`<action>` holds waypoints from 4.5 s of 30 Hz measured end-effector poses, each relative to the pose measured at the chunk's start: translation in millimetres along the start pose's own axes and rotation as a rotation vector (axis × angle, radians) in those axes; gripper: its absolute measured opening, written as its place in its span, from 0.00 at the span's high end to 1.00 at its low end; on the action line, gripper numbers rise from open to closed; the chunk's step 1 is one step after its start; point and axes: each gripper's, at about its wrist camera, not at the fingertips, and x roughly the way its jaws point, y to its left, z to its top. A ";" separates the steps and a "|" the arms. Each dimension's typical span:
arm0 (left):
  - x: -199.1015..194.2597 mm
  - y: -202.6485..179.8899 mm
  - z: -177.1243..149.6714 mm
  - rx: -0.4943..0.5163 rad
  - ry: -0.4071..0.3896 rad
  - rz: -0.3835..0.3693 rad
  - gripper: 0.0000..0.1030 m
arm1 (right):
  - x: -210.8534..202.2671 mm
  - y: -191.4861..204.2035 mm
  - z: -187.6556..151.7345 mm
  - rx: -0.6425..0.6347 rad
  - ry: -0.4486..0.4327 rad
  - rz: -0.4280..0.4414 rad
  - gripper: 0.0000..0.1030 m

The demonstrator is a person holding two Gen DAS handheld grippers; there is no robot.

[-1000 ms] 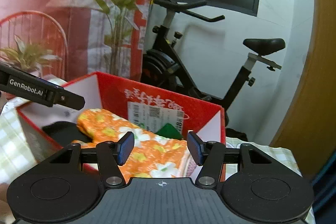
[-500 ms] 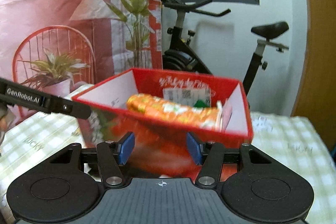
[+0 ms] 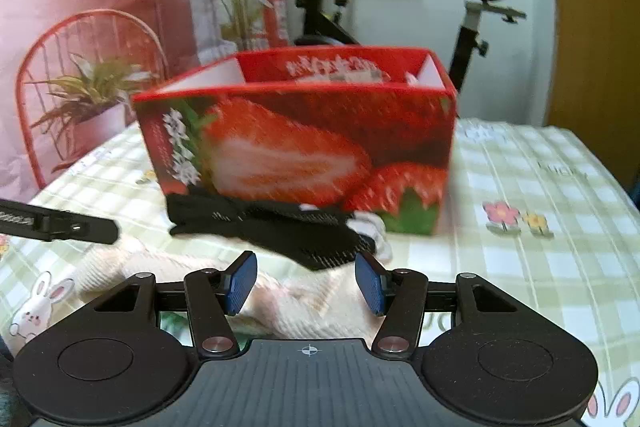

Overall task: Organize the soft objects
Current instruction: 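Move both grippers down to the cream knitted towel on the table, then close both grippers on the cream knitted towel and start lifting it, then lift the cream towel with both grippers and carry it over the box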

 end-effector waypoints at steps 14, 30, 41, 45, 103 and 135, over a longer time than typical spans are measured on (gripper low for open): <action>4.5 14.9 -18.1 -0.113 0.049 0.027 0.44 | 19.3 -7.5 -12.1 0.043 0.054 0.018 0.46; 19.4 9.3 -27.6 -0.079 0.066 -0.022 0.68 | 20.7 -8.7 -12.7 0.056 0.051 0.023 0.45; 23.0 9.2 -28.5 -0.065 0.062 -0.010 0.68 | 6.8 -14.6 -9.3 0.099 -0.006 0.006 0.44; 22.8 10.3 -28.2 -0.068 0.063 -0.011 0.68 | -0.6 -25.4 -7.8 0.145 -0.024 -0.042 0.48; -24.9 -16.1 -6.2 0.049 -0.174 -0.051 0.80 | -27.9 -13.9 14.5 0.029 -0.173 -0.004 0.83; -3.8 -44.8 106.1 0.138 -0.263 -0.057 0.80 | -5.3 -35.7 125.3 -0.087 -0.273 -0.052 0.83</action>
